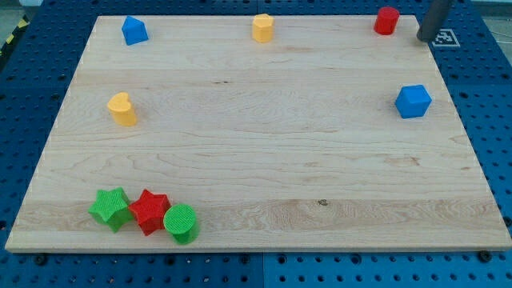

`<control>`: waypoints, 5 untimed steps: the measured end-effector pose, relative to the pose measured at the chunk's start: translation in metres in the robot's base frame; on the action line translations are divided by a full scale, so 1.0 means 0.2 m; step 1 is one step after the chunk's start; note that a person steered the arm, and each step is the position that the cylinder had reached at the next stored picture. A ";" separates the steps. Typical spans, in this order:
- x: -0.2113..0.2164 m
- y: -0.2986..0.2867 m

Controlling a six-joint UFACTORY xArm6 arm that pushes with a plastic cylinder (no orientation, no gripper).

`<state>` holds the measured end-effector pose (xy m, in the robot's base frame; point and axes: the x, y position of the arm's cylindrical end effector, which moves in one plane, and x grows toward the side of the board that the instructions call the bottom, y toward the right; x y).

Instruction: Move the red circle top left to the cube

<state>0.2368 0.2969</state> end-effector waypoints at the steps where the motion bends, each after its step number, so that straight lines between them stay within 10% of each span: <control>1: -0.22 -0.01; 5: -0.23 -0.24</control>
<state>0.1910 0.2481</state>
